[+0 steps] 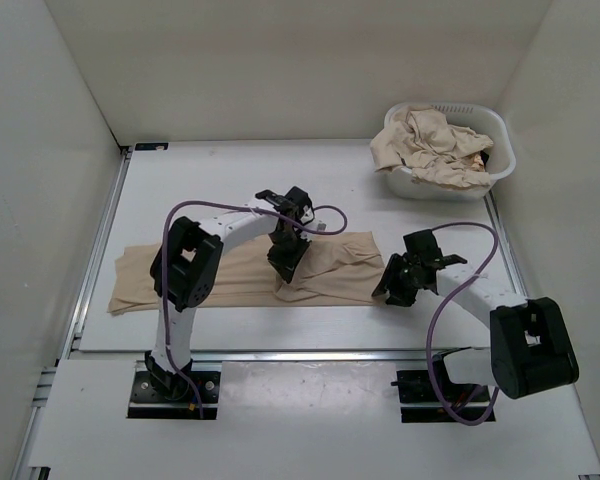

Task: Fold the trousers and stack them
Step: Fold the trousers

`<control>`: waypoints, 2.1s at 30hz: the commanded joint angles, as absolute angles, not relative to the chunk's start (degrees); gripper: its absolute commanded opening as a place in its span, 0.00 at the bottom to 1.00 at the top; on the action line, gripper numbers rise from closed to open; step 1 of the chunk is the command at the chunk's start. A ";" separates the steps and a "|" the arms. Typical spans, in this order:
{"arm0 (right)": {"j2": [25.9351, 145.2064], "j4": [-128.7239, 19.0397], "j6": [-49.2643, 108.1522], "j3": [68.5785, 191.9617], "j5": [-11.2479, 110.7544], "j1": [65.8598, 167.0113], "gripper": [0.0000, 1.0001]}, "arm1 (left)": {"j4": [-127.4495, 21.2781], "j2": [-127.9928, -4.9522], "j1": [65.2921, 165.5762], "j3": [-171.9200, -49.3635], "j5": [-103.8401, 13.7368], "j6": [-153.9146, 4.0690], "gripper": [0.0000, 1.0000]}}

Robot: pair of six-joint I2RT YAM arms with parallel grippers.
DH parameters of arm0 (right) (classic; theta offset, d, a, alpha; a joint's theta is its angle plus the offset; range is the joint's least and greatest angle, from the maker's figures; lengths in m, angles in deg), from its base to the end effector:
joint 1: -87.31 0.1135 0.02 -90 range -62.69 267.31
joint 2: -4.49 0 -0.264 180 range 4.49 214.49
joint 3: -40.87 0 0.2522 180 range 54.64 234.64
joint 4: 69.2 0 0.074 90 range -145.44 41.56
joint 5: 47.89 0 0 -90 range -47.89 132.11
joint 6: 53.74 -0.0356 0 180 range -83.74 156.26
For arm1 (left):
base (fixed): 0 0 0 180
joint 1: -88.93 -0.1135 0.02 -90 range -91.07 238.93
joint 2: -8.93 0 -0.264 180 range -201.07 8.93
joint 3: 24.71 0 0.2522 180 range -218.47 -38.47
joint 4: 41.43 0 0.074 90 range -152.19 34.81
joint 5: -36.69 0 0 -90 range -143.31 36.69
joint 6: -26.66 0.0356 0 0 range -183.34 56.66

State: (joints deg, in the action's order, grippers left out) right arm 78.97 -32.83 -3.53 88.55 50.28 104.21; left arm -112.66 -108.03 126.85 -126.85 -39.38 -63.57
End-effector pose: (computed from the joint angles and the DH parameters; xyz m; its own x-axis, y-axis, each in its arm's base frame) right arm 0.2126 0.0699 0.1567 -0.8795 0.3949 -0.2657 0.2782 0.8794 0.3863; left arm 0.3032 -0.2470 0.1760 -0.7894 0.6101 -0.0679 0.6064 0.7579 -0.2404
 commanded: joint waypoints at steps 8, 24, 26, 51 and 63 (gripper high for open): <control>81.48 -36.45 -4.62 83.38 52.21 100.76 0.09 | -116.36 -93.12 120.59 -122.07 -25.99 -63.34 0.14; 79.99 -29.52 5.04 86.88 53.36 100.23 0.13 | -112.05 -94.61 118.30 -112.21 -27.65 -63.34 0.55; 81.21 -24.97 7.59 89.16 52.31 100.23 0.34 | -113.71 -93.46 117.59 -112.21 -27.65 -63.34 0.57; 103.45 -36.36 5.77 103.68 59.78 99.09 0.10 | -114.16 -100.32 108.20 -127.51 -25.54 -63.34 0.64; 104.69 -31.45 8.48 105.35 59.78 99.09 0.31 | -113.55 -99.16 111.07 -125.21 -23.15 -63.34 0.72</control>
